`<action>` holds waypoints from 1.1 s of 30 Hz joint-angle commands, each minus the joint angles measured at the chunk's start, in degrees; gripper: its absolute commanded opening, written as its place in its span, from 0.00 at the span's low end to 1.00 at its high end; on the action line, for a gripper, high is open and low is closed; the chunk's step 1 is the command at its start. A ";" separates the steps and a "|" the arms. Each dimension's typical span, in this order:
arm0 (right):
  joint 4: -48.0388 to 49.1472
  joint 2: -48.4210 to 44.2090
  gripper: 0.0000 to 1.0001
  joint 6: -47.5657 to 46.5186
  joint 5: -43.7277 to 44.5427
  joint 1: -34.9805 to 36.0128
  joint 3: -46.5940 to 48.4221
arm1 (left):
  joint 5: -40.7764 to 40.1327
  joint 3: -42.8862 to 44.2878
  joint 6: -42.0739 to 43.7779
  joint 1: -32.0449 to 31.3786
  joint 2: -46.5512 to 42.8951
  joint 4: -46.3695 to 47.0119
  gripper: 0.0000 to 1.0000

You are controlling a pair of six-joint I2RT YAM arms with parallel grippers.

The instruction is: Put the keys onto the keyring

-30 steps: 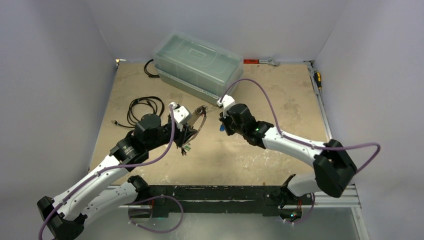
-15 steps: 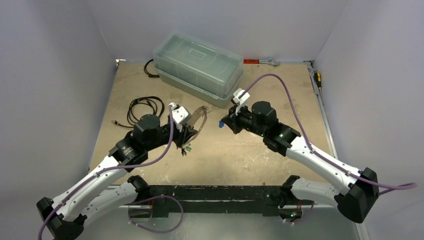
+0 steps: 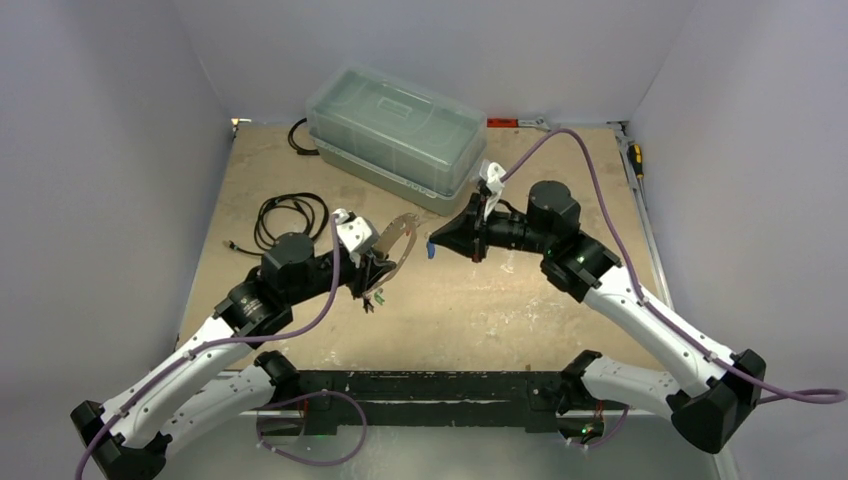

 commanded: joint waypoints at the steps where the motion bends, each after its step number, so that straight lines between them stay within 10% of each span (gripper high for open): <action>1: 3.58 2.34 0.00 6.25 -8.07 -3.54 6.68 | 1.94 -0.47 -0.34 0.18 -1.43 5.66 0.00; 33: -8.91 17.95 0.00 15.49 -16.78 -4.37 24.65 | 3.06 -1.54 0.36 -0.16 -1.81 7.01 0.00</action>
